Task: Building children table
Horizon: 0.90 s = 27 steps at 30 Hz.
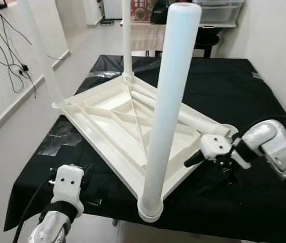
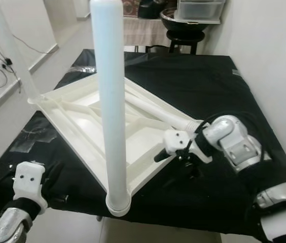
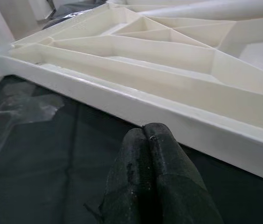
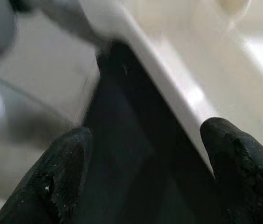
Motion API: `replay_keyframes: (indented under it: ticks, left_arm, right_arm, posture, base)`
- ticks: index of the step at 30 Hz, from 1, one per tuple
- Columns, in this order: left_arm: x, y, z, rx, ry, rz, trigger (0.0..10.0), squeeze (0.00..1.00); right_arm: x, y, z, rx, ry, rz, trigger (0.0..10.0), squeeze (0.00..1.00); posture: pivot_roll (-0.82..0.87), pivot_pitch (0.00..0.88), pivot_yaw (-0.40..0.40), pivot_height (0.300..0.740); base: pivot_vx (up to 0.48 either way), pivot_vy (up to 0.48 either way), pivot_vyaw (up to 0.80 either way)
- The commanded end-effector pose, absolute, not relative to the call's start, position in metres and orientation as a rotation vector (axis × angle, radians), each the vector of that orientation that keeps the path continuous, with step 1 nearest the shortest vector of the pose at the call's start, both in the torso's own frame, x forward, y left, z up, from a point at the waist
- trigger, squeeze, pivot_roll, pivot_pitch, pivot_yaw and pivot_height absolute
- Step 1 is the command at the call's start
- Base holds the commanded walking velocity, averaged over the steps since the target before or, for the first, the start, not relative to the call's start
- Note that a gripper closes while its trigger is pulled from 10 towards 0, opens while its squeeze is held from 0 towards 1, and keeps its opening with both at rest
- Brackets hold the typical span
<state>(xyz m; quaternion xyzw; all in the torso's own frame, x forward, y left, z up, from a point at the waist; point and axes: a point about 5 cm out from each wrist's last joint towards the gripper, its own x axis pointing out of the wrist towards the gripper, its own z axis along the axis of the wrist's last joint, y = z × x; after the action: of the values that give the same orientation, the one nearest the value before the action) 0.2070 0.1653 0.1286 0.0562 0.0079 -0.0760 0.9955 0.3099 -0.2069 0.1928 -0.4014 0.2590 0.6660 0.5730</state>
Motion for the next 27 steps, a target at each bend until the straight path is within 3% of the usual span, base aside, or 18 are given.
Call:
replay_keyframes:
  ticks: [1,5,13,14,15,16,27]
  left_arm:
    - [0.203,0.163,0.126,0.134,0.041,-0.184,10.0,0.0]
    - [0.199,0.155,0.126,0.112,0.054,-0.242,10.0,0.0]
    - [0.189,0.144,0.123,0.113,0.081,-0.308,10.0,0.0]
    - [0.189,0.144,0.123,0.113,0.083,-0.309,10.0,0.0]
    - [0.189,0.144,0.123,0.113,0.083,-0.309,10.0,0.0]
    - [0.188,0.143,0.123,0.113,0.084,-0.308,10.0,0.0]
    - [0.189,0.145,0.125,0.129,0.076,-0.283,10.0,0.0]
  right_arm:
    - [0.315,-0.206,0.188,-1.039,0.626,1.541,10.0,0.0]
    - [0.33,-0.195,0.178,-1.172,0.601,1.468,10.0,0.0]
    - [0.335,-0.18,0.178,-1.27,0.561,1.532,10.0,0.0]
    - [0.335,-0.178,0.177,-1.299,0.562,1.547,8.5,0.0]
    - [0.335,-0.178,0.177,-1.299,0.562,1.547,8.5,0.0]
    - [0.334,-0.176,0.175,-1.333,0.553,1.56,0.0,0.0]
    - [0.334,-0.163,0.16,-1.475,0.455,1.542,0.0,0.0]
  posture:
    - [0.02,0.112,-0.002,0.74]
    - [0.04,0.119,0.0,0.74]
    - [0.04,0.121,0.001,0.74]
    - [0.04,0.121,0.0,0.74]
    - [0.04,0.121,0.0,0.74]
    - [0.04,0.121,0.0,0.74]
    - [0.03,0.119,0.001,0.74]
  base:
    - [0.0,0.0,0.0]
    - [0.0,0.0,0.0]
    - [0.0,0.0,0.0]
    - [0.0,0.0,0.0]
    - [0.0,0.0,0.0]
    - [0.0,0.0,0.0]
    - [0.0,0.0,0.0]
